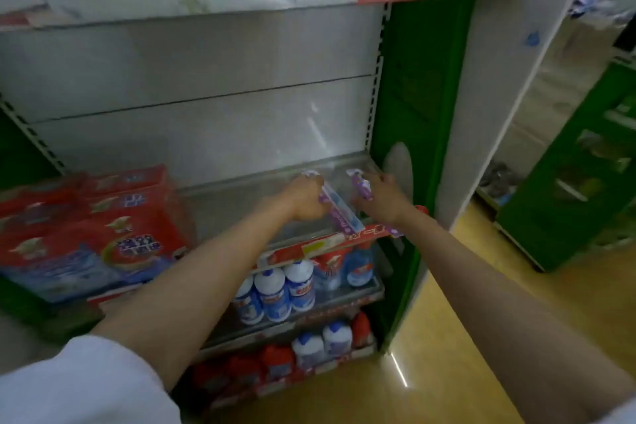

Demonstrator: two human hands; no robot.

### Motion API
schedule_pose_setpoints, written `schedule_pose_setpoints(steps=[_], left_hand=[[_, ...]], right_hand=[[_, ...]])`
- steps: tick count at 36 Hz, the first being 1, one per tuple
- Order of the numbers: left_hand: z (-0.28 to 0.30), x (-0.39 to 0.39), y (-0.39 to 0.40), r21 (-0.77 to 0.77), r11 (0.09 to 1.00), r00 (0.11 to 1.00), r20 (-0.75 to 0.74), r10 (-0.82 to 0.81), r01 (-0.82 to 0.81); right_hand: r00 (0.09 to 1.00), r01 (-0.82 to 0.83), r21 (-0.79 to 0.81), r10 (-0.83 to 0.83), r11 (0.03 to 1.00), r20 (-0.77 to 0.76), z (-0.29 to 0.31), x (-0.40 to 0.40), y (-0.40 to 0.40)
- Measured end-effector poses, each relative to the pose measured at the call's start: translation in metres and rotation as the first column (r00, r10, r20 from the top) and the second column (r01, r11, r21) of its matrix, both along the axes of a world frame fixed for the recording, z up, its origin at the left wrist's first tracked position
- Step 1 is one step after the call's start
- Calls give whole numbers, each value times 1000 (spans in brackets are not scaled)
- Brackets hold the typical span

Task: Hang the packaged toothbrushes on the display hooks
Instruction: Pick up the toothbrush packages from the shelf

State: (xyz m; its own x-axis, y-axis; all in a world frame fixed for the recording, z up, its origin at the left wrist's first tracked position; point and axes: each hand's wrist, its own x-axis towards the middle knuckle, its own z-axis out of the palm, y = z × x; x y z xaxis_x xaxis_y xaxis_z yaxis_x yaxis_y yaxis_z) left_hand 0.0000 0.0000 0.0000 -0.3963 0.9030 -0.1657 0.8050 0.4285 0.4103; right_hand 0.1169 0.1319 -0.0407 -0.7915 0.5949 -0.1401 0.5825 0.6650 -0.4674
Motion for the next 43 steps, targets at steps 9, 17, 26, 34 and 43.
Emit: schedule_pose_setpoints(steps=[9,17,26,34,43], left_hand=[[-44,-17,43,-245,969,999,23,25,-19],[-75,-17,68,-276,959,996,31,83,-71],[-73,-17,82,-173,963,970,86,225,-208],[-55,-11,63,-65,958,931,228,286,-279],[-2,25,36,125,882,864,300,404,-455]], right_hand=[[973,150,-28,-143,988,184,-24,-3,18],[949,100,-32,-86,994,302,-44,-6,31],[956,130,28,-133,991,262,-32,-13,30],[977,208,-179,-196,962,82,-11,-3,12],[941,278,-259,-317,925,-122,32,25,-14]])
